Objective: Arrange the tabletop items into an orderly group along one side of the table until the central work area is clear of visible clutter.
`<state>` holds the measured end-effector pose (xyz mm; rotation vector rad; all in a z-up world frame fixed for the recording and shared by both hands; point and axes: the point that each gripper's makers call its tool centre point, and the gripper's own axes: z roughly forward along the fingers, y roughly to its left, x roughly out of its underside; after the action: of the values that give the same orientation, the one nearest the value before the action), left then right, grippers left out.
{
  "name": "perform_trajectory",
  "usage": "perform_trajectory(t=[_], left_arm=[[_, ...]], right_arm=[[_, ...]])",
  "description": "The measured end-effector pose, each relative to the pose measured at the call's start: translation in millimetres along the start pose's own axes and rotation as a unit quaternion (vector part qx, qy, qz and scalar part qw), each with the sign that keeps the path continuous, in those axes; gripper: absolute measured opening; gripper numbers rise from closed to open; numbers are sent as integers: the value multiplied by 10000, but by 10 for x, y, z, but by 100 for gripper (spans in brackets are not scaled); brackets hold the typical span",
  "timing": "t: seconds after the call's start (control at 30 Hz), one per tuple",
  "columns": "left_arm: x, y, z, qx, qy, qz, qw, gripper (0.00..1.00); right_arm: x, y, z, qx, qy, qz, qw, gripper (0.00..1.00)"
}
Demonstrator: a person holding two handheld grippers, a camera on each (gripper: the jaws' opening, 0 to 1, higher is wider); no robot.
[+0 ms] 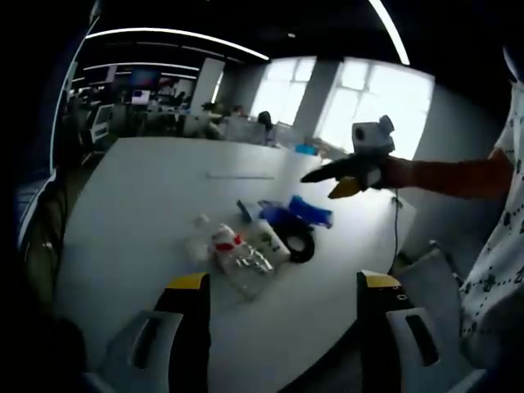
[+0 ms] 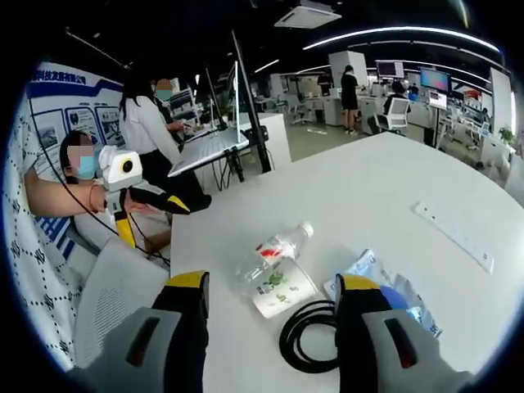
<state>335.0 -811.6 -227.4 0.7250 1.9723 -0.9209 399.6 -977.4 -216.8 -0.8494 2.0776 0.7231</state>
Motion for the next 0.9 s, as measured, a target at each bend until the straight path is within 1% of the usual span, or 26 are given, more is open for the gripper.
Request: perform_trajectory(t=[0.17, 0.37, 0.9], left_arm=[[7, 10, 20, 19, 5, -19, 10000, 69], [16, 24, 24, 16, 7, -46, 10000, 69], [62, 82, 35, -23, -8, -147, 9999, 68]], right_arm=[[-50, -2, 110, -114, 25, 75, 9999, 59], [-91, -4, 229, -195, 117, -6, 9997, 59], [-178, -48, 492, -408, 247, 20, 9989, 58]])
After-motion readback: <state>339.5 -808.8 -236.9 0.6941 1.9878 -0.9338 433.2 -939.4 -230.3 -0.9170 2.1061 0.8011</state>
